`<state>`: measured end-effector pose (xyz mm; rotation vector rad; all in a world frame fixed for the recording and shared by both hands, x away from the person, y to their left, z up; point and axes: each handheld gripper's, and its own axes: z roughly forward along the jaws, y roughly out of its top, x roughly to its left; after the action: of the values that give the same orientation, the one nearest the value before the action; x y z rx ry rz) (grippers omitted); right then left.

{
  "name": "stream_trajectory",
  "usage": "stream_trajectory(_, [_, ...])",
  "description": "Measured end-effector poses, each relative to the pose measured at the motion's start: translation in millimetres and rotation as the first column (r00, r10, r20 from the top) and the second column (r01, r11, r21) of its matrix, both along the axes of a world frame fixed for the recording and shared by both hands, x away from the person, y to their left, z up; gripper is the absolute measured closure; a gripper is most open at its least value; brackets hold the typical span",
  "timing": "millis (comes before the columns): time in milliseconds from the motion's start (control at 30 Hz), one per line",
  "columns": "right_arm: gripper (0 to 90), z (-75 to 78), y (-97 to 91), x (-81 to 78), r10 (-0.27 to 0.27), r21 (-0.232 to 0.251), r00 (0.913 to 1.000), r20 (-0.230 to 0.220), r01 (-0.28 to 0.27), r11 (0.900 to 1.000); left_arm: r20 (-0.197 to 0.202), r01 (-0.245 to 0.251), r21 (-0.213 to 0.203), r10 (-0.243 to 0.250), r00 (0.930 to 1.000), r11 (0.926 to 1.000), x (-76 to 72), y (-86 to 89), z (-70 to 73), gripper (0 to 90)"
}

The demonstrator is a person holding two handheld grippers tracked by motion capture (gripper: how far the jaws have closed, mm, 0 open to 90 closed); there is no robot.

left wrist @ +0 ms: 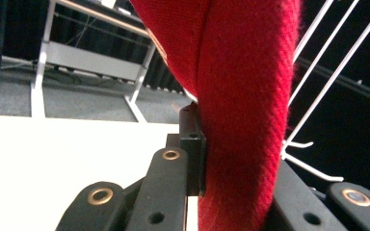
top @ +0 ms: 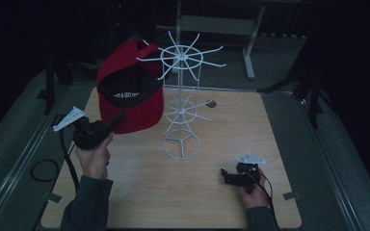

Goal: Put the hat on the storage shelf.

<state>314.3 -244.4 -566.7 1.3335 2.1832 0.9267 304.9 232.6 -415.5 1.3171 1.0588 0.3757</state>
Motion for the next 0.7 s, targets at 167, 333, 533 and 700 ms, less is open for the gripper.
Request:
stream_trajectory(167, [13.4, 0.0, 0.0, 0.0, 0.000, 0.000, 1.0000, 0.000, 0.000, 1.0000, -0.020, 0.015, -0.002, -0.015, 0.9997, 0.9999, 1.5, -1.1, -9.2, 84.3])
stream_trajectory(333, [13.4, 0.0, 0.1, -0.1, 0.000, 0.001, 1.0000, 0.000, 0.000, 1.0000, -0.033, 0.027, 0.003, -0.027, 0.9991, 0.9996, 1.9, -0.7, -14.9, 83.0])
stream_trajectory(533, [13.4, -0.1, 0.1, -0.2, 0.000, 0.000, 1.0000, 0.001, 0.000, 1.0000, -0.029, 0.040, 0.009, -0.040, 0.9988, 0.9992, 1.6, -0.6, -17.9, 75.8])
stream_trajectory(700, [13.4, -0.1, 0.0, -0.1, 0.001, -0.001, 1.0000, 0.002, -0.001, 1.0000, -0.024, 0.037, 0.003, -0.037, 0.9990, 0.9993, 0.0, 1.7, -17.4, 63.4])
